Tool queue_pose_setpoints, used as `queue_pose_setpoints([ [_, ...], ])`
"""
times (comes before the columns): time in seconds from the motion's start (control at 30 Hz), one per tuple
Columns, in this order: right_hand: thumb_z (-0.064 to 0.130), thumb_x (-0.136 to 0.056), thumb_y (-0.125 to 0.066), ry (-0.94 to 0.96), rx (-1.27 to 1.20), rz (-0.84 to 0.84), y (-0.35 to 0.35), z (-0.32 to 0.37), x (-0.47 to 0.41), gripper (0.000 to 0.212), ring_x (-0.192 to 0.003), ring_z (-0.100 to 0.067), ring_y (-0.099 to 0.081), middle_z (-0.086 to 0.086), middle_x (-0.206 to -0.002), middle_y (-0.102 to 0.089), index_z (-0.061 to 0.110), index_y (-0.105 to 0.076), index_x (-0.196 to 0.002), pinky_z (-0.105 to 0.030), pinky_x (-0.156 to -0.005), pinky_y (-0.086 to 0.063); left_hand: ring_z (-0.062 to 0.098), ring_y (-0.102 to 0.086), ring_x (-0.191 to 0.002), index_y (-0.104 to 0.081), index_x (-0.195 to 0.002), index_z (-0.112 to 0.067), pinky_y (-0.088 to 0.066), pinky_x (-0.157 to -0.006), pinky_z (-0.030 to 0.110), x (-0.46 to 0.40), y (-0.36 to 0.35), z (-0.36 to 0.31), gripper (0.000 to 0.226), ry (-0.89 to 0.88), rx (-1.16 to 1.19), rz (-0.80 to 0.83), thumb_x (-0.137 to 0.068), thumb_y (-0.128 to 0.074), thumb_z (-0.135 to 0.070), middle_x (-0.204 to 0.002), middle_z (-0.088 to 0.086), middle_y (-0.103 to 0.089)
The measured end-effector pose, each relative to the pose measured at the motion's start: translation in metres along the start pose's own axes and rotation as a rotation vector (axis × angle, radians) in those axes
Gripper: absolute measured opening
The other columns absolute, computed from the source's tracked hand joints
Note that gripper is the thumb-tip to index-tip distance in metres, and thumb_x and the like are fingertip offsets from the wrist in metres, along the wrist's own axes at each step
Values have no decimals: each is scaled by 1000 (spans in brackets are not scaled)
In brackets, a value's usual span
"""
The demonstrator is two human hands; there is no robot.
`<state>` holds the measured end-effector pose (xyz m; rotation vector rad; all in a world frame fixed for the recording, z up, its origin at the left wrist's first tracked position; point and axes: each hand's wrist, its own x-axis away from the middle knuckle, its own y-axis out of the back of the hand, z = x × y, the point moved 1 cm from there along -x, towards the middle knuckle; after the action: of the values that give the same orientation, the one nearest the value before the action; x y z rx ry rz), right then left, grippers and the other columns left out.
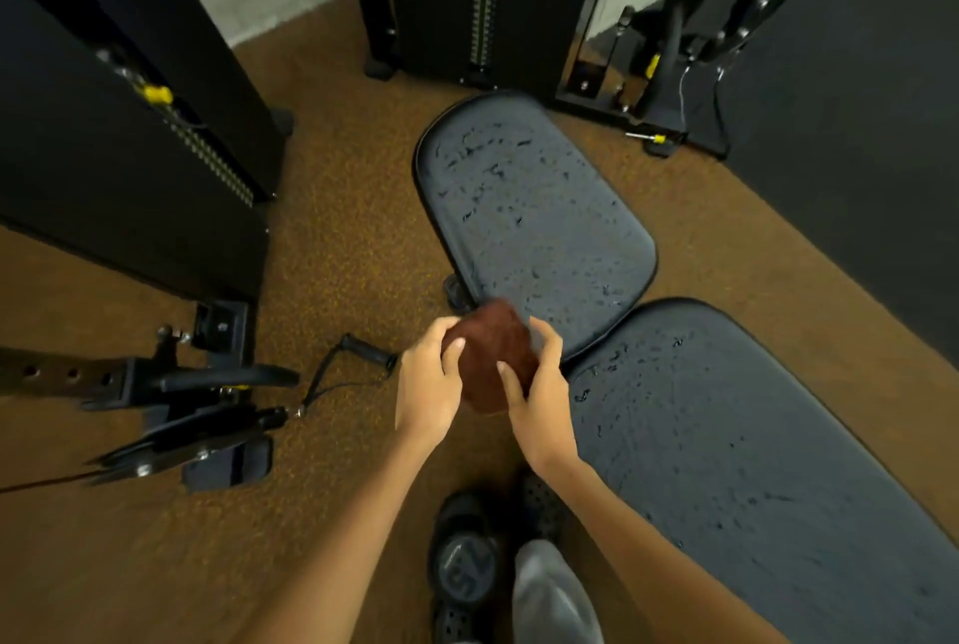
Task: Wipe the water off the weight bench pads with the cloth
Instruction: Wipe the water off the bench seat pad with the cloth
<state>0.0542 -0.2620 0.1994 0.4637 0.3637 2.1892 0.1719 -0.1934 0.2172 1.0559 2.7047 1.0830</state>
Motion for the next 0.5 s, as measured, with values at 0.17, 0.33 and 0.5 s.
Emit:
queue_pose_setpoints([
  [0.17, 21, -100, -52, 112, -5, -81, 39, 30, -60, 39, -117, -12, -53, -4, -128, -49, 33, -33, -131, -42, -94, -50, 25, -62, -102, -63, -113, -3, -39, -88, 22, -55, -6, -54, 21, -179, -28, -52, -94, -54, -8, -108, 11, -67],
  [0.33, 12, -101, -47, 184, 60, -138, 63, 45, -122, 30, -100, 27, -37, -11, -124, -44, 12, -46, -131, 5, -79, -31, 20, -58, -104, -62, -118, -7, -32, -87, 11, -111, -12, -97, 24, -275, -54, -77, -96, -53, -12, -111, 8, -64],
  [0.5, 14, -103, -43, 208, 115, -175, 72, 50, -177, 27, -91, 13, -44, -4, -115, -40, 15, -49, -129, 2, -74, -33, 20, -58, -103, -63, -118, -9, -30, -83, 9, -162, -23, -122, 25, -286, -87, -107, -95, -55, -12, -112, 8, -63],
])
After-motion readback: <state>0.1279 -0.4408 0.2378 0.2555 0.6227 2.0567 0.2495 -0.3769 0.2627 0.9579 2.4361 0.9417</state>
